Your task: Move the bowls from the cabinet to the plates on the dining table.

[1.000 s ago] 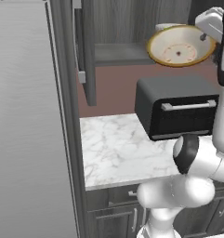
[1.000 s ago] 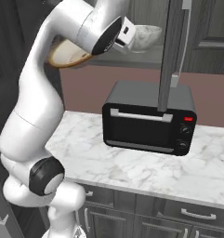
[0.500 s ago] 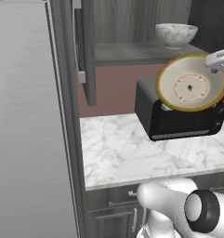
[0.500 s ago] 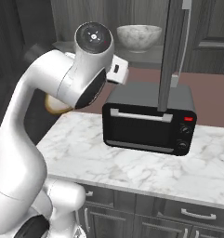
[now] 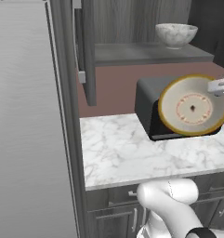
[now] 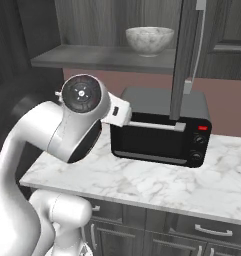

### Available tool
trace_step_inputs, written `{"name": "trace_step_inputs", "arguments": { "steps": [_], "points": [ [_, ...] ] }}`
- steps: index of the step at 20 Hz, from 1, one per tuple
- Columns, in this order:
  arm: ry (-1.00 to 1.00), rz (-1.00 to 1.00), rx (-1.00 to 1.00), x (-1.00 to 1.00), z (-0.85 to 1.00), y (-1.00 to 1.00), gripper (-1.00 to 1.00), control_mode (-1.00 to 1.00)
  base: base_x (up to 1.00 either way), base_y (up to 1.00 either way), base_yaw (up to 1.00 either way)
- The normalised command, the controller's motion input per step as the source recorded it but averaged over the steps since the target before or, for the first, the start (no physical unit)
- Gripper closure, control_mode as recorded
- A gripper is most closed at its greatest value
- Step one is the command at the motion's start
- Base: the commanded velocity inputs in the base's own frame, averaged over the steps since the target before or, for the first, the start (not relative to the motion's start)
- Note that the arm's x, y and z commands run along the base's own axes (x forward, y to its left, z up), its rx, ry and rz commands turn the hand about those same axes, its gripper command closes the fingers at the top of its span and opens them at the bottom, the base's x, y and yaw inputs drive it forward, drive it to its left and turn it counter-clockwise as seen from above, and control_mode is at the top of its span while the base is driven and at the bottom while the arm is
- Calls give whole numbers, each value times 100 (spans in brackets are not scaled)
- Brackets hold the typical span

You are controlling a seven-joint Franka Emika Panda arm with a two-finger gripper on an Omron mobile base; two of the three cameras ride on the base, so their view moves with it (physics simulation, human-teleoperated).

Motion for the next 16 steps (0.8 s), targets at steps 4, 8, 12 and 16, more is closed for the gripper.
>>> {"name": "trace_step_inputs", "arguments": {
  "steps": [4,8,12,16],
  "points": [
    [1,-30,13,-32,-15,0,100,-100,0,0,0],
    [4,-39,22,-27,-7,-3,100,-100,0,0,0],
    [7,-36,32,-28,0,-18,100,-100,0,0,0],
    [8,-30,31,-28,0,-28,100,-100,0,0,0]
  ]
}}
